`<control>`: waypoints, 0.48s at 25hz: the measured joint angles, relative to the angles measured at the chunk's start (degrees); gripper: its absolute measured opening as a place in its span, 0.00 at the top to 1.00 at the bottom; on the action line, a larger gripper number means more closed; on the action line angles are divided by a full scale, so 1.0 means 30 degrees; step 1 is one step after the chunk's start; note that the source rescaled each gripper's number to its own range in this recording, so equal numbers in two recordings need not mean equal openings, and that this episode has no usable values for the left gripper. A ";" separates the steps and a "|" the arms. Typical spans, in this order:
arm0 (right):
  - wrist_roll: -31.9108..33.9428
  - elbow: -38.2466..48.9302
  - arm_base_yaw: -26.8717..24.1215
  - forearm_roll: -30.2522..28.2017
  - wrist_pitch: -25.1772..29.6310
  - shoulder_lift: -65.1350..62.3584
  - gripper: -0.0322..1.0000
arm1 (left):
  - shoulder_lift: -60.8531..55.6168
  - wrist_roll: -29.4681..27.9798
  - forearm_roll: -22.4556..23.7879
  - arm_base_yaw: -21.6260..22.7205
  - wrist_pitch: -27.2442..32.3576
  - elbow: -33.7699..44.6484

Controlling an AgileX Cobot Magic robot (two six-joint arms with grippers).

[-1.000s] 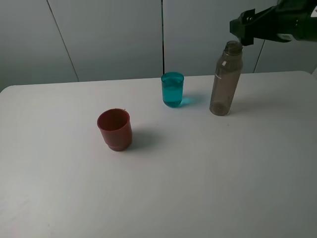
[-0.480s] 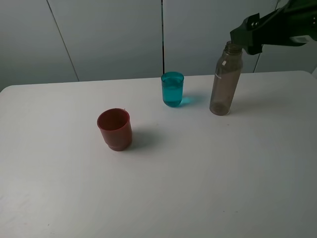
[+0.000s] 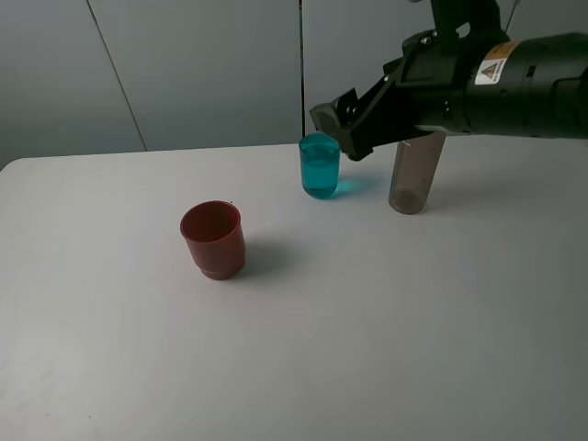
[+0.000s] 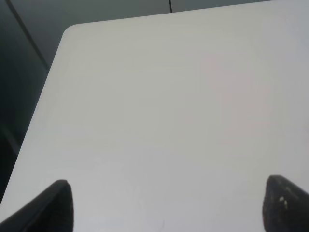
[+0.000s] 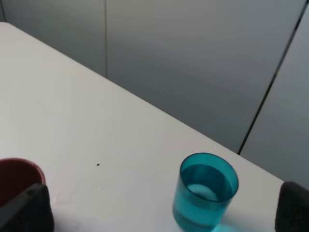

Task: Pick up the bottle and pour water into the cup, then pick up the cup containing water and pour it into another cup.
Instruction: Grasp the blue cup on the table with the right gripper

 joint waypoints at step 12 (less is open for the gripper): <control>0.6870 0.4216 0.0350 -0.8514 -1.2828 0.5527 0.01 | 0.0000 -0.0035 0.0000 0.0000 0.0000 0.0000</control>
